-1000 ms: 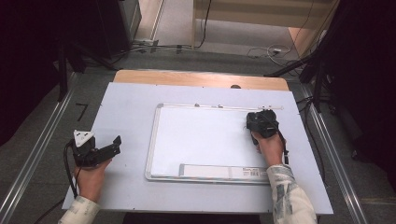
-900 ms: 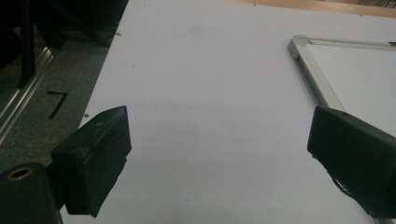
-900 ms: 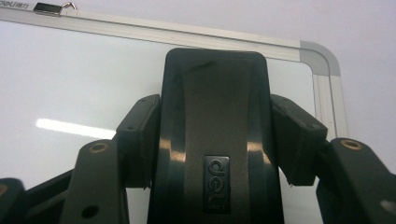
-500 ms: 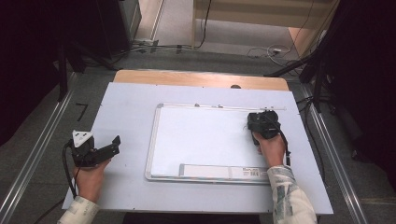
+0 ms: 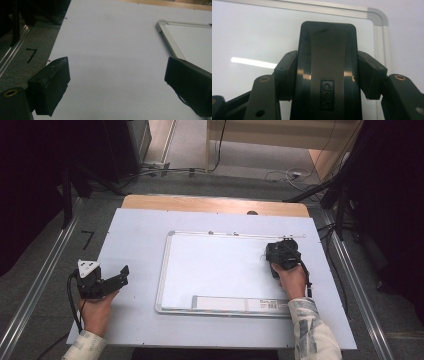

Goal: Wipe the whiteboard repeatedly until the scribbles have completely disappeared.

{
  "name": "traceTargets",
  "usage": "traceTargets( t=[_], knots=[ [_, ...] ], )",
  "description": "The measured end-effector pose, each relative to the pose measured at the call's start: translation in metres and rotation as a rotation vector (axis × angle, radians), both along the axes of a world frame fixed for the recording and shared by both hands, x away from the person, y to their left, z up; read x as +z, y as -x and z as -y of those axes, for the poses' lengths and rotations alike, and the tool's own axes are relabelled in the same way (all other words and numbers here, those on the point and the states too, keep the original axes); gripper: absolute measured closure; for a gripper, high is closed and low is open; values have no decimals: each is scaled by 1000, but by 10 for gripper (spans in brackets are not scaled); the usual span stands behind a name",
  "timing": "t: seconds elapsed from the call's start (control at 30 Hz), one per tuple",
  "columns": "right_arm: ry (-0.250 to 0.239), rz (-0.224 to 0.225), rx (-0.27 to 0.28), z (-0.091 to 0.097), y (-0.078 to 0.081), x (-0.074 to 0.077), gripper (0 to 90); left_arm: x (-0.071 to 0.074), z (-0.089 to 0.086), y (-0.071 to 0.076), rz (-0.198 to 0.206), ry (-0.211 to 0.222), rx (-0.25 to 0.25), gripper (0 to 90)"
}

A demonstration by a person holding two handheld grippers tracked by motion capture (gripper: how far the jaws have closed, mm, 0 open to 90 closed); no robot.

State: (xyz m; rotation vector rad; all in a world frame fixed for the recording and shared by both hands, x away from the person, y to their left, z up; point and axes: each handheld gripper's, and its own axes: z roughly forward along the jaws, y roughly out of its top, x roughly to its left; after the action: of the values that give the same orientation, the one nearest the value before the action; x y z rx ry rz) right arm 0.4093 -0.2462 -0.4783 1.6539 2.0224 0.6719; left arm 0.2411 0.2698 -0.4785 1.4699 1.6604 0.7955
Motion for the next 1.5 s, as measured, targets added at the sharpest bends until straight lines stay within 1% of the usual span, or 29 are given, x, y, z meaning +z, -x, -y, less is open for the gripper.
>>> traceTargets(
  t=[0.1,0.17,0.2,0.33,0.4,0.47,0.53,0.63,0.7,0.77,0.87,1.0,1.07,1.13,1.17,1.2,1.23,1.33,1.4,1.47,1.5],
  knots=[
    [5,0,16,-5,2,0,376,0,0,0,-2,-3,-4,69],
    [-8,-2,14,-3,2,0,375,0,0,0,0,-2,-4,69],
    [-5,-1,10,-2,3,0,376,0,-1,0,-3,-2,-1,69],
    [-11,-5,-32,13,2,0,376,-1,-3,0,-1,1,1,69],
    [-18,-8,-43,20,2,0,377,-1,-3,1,-3,2,2,69],
    [-5,-9,-42,17,3,0,377,-1,-3,0,-5,-2,1,69],
    [-7,-12,-24,12,5,1,377,-1,-1,0,-4,-1,0,69],
    [-3,-11,19,-1,7,0,377,0,1,-1,0,-4,-5,69],
    [4,-10,35,-8,7,0,377,0,2,-1,-4,-7,-8,69],
    [-6,-12,38,-8,5,0,376,0,3,-2,-2,-7,-9,69],
    [-10,-9,17,-4,1,0,377,0,1,-1,-1,-3,-5,69],
    [-15,-11,-28,10,-3,0,377,-1,-3,1,-4,4,2,69],
    [-18,-13,-38,16,-4,0,376,-1,-4,2,-3,5,7,69],
    [-9,-11,-44,15,-4,0,377,-1,-5,3,0,5,9,69],
    [-5,-13,-40,14,-4,0,377,0,-5,3,-1,2,7,69],
    [-15,-18,-41,13,-4,1,377,0,-4,4,1,3,8,69],
    [-9,-18,-34,11,-4,1,376,0,-4,4,1,1,9,69],
    [-4,-19,19,-5,-1,0,376,0,-3,3,0,-3,11,69],
    [2,-19,41,-12,1,0,376,0,-2,3,1,-4,9,69],
    [-13,-21,47,-9,1,0,376,0,-2,3,1,-4,8,69],
    [-5,-20,41,-8,1,0,376,0,-2,3,2,-1,8,69]
  ],
)
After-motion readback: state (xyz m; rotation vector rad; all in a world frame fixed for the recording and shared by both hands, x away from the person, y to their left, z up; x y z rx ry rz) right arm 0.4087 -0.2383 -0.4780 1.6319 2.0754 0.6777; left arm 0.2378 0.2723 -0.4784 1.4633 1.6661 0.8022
